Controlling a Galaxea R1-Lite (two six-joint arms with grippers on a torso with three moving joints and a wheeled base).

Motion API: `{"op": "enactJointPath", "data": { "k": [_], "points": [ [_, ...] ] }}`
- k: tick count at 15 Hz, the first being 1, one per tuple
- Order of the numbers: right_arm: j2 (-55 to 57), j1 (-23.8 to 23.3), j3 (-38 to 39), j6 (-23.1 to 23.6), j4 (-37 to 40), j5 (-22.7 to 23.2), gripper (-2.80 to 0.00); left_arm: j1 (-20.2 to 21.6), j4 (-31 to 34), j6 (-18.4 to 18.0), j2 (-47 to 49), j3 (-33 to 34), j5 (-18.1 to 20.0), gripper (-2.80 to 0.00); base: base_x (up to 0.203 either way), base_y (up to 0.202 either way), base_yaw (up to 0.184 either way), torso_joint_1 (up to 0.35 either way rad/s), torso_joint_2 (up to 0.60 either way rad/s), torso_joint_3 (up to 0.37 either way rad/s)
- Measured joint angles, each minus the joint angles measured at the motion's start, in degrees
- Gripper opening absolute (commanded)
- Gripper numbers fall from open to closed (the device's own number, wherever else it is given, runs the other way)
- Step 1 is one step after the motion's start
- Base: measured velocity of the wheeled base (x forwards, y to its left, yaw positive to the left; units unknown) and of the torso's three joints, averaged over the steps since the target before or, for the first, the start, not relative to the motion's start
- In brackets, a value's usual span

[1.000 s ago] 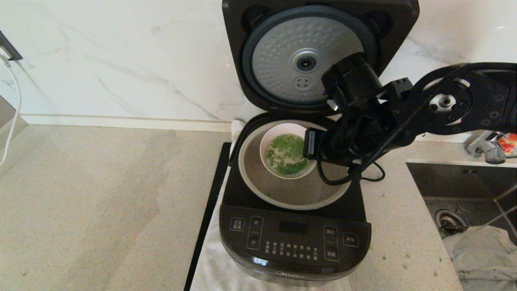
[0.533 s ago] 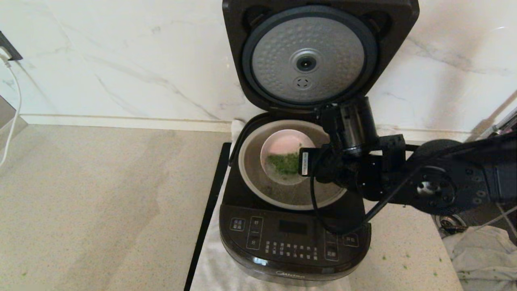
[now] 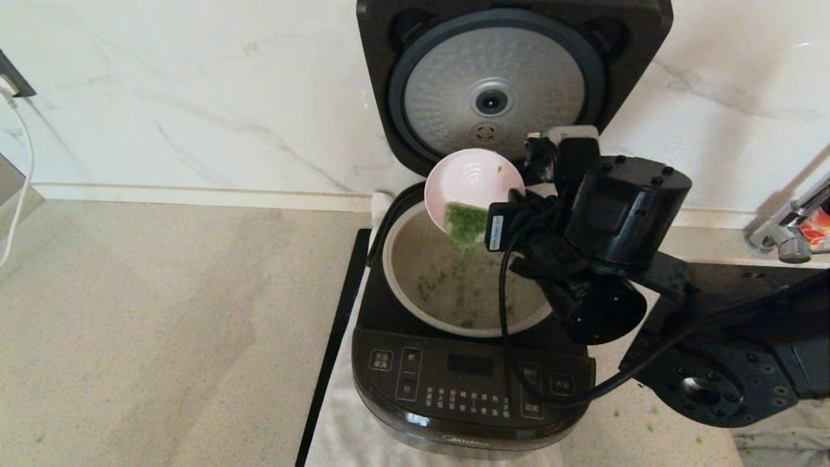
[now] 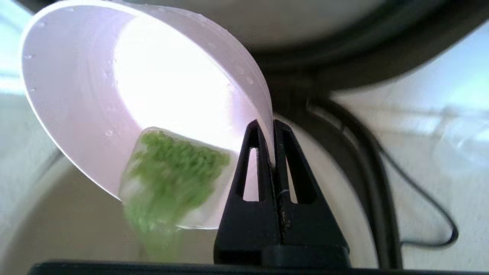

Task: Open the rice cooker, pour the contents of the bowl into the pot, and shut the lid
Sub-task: Pour the water from the bowl into the rice cooker

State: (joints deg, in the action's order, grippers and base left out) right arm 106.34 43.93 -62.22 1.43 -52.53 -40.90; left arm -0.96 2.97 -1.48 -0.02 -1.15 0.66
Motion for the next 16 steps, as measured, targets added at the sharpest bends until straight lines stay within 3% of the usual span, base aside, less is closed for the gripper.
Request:
{"op": "enactJointPath", "data": {
  "k": [5, 10, 16],
  "points": [
    [0.2, 0.6, 3.1, 4.8, -8.9, -0.1, -2.80, 0.0, 0.0, 0.0, 0.0, 0.0, 0.0, -2.80, 0.000, 0.000, 0.000, 0.000, 0.00, 0.000],
    [2.4, 0.7, 5.7, 14.1, -23.4, -0.1, -2.80, 0.0, 0.0, 0.0, 0.0, 0.0, 0.0, -2.80, 0.000, 0.000, 0.000, 0.000, 0.00, 0.000],
    [3.5, 0.8, 5.4, 14.7, -24.8, -0.1, -2.80, 0.0, 0.0, 0.0, 0.0, 0.0, 0.0, -2.80, 0.000, 0.000, 0.000, 0.000, 0.00, 0.000]
  ]
}}
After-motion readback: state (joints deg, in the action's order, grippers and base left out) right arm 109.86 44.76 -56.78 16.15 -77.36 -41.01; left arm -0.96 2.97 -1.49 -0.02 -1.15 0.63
